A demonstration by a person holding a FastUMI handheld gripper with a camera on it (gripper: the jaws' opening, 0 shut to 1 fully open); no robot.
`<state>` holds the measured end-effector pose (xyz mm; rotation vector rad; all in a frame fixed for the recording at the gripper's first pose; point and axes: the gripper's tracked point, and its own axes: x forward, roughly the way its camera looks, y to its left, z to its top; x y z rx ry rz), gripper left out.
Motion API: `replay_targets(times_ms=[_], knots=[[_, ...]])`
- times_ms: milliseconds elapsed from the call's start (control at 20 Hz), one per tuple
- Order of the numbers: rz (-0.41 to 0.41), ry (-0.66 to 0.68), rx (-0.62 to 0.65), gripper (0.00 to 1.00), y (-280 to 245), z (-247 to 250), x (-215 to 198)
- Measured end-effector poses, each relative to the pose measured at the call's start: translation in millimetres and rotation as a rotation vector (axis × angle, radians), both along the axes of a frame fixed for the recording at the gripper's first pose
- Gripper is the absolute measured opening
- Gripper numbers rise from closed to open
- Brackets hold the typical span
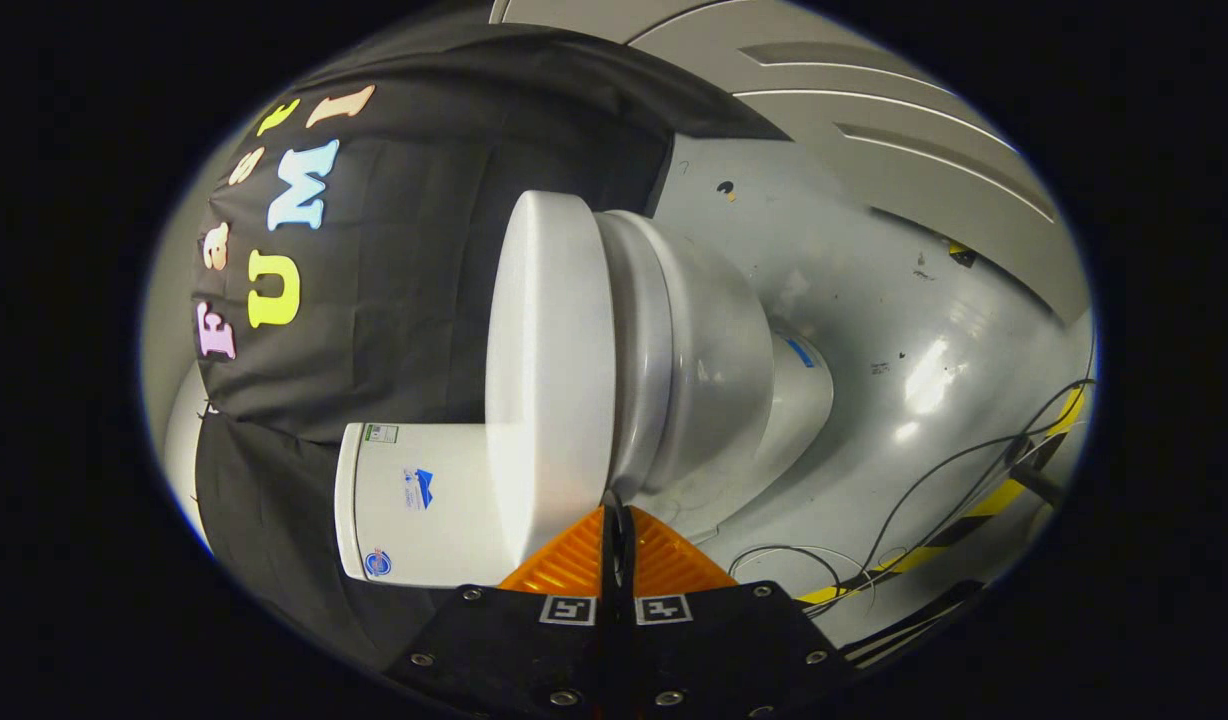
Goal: Open the toilet lid.
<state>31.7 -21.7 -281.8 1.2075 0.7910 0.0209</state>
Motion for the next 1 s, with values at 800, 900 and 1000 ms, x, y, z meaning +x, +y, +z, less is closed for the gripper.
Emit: replay_targets(times_ms=[800,900,1000], knots=[[-0.020,-0.049,-0.221,0.00,11.5,59.0,2.9],[-0.017,-0.073,-0.261,0.00,15.5,72.5,4.7],[-0.018,-0.096,-0.292,0.00,19.2,85.4,6.3]])
